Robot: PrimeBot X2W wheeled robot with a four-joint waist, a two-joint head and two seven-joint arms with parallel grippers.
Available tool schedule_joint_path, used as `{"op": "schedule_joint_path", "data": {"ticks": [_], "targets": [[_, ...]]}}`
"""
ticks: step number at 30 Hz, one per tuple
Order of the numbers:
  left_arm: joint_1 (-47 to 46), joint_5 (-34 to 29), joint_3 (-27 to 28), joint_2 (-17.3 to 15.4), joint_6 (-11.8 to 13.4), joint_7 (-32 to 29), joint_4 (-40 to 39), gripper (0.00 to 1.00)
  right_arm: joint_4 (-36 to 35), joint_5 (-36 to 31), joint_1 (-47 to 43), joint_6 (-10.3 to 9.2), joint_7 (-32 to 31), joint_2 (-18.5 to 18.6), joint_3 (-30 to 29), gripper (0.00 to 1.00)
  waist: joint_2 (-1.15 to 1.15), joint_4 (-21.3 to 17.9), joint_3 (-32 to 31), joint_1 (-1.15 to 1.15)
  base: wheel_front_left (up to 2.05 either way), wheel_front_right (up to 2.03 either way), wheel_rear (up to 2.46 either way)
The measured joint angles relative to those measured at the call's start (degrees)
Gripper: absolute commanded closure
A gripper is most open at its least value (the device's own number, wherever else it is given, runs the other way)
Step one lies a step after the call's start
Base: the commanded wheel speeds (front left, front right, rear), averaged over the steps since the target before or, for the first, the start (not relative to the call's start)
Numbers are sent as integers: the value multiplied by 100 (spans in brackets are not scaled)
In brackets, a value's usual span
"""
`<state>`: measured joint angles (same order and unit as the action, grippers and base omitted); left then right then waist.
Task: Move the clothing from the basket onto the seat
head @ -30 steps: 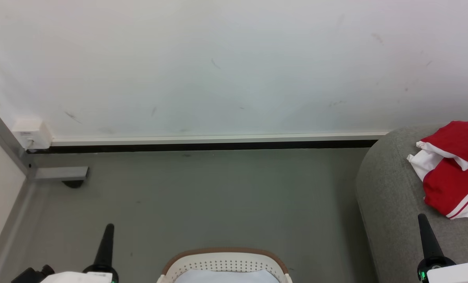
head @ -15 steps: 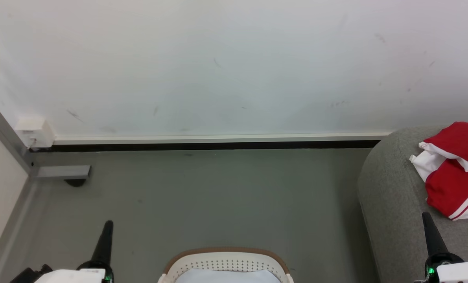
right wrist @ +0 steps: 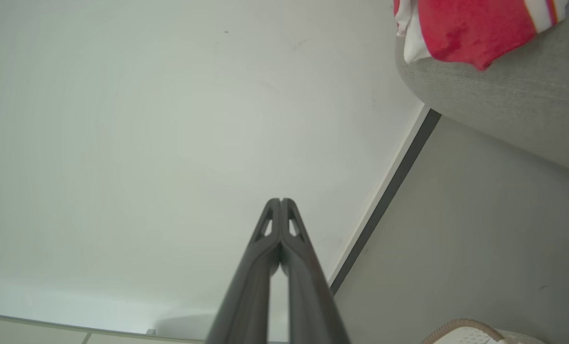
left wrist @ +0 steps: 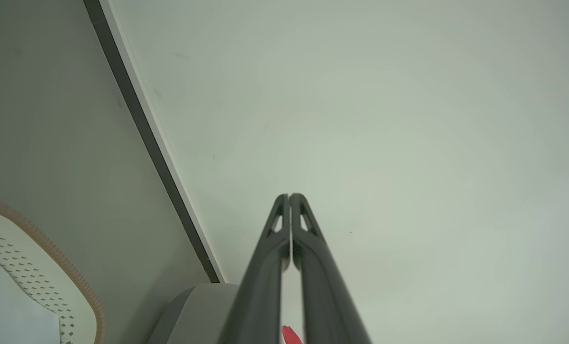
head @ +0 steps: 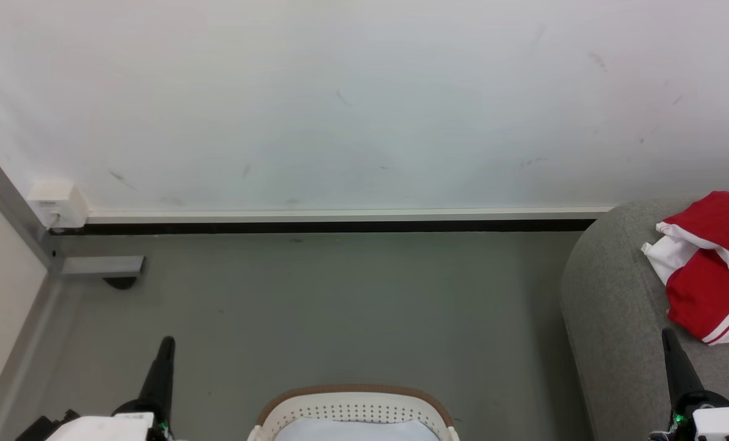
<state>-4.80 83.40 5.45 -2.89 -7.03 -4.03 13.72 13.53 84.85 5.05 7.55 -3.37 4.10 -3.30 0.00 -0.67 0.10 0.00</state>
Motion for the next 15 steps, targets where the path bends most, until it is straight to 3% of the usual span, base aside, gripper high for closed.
{"op": "schedule_joint_path", "data": {"ticks": [15], "targets": [[-76,530,69,3,-10,-159,22,100,24,512,63,0,-149,-36,-140,100,0,41,5,0,0,0,0]]}}
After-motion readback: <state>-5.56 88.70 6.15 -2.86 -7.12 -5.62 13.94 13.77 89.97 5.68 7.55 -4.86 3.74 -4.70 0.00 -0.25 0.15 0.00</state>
